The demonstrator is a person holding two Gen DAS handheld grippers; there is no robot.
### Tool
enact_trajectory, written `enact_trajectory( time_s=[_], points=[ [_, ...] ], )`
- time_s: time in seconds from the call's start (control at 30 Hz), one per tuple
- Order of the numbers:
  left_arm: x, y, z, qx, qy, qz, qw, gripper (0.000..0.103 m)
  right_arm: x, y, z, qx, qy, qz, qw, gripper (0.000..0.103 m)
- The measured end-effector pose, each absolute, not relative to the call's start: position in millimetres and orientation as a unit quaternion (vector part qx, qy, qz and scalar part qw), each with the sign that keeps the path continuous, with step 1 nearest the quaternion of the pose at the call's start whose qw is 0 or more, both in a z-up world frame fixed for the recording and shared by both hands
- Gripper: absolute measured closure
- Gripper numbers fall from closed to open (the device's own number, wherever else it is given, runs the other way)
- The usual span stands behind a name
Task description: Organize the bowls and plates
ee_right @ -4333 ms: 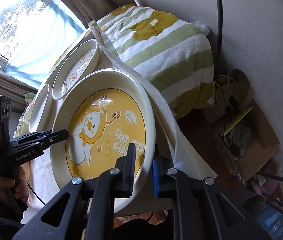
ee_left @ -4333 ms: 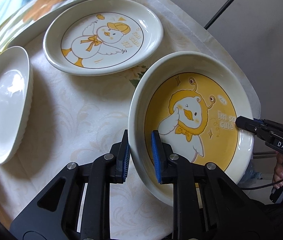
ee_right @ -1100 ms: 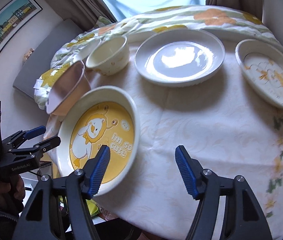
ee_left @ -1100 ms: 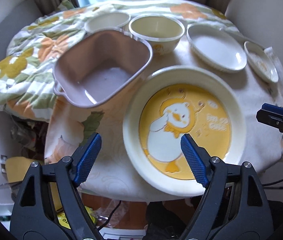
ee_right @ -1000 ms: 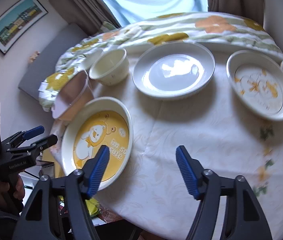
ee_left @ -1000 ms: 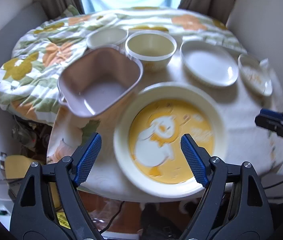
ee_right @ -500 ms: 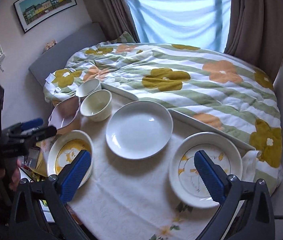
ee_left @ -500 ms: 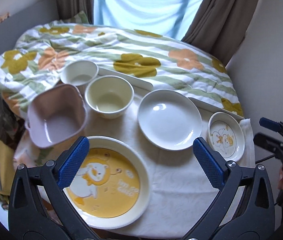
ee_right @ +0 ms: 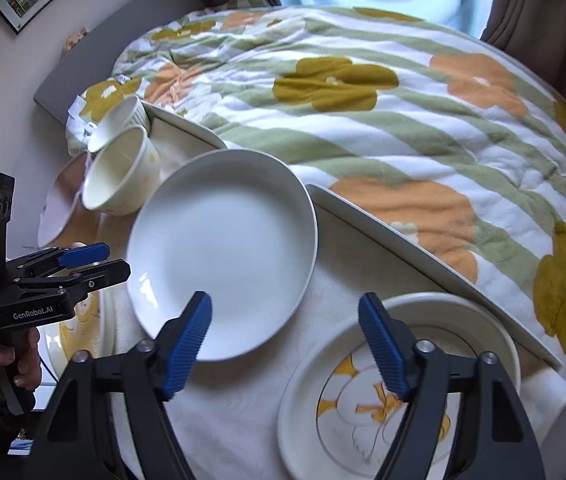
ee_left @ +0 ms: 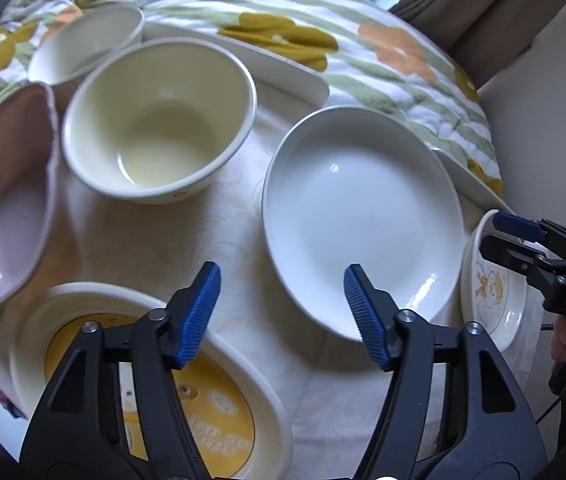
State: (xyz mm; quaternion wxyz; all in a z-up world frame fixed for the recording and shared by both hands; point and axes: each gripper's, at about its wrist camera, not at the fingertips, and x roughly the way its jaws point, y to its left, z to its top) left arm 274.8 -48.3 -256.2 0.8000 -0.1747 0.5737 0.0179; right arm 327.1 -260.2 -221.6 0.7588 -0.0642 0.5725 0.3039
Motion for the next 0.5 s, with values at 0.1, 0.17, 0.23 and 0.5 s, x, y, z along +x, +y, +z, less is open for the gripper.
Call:
enact_trajectory(
  time_s=[0.1, 0.17, 0.23, 0.5],
  points=[
    [286, -48, -270, -0.178, 0.582, 0.015, 0.793, 0.051, 340, -253, -242, -0.070, 0.585, 0.307, 0.748, 0.043],
    [291, -48, -277, -0.178, 0.586, 0.012, 0.791, 0.052, 345, -249, -251, -0.073, 0.591, 0.310, 0.741, 0.050],
    [293, -49, -281, -0.174, 0.588, 0.010, 0.790, 0.060, 349, -247, -258, -0.074, 0.595, 0.315, 0.736, 0.053],
    [292, -56, -278, -0.136, 0.583, 0.000, 0.801, 0.083, 348, -234, -268, -0.102, 0.593, 0.332, 0.726, 0.075]
  ],
)
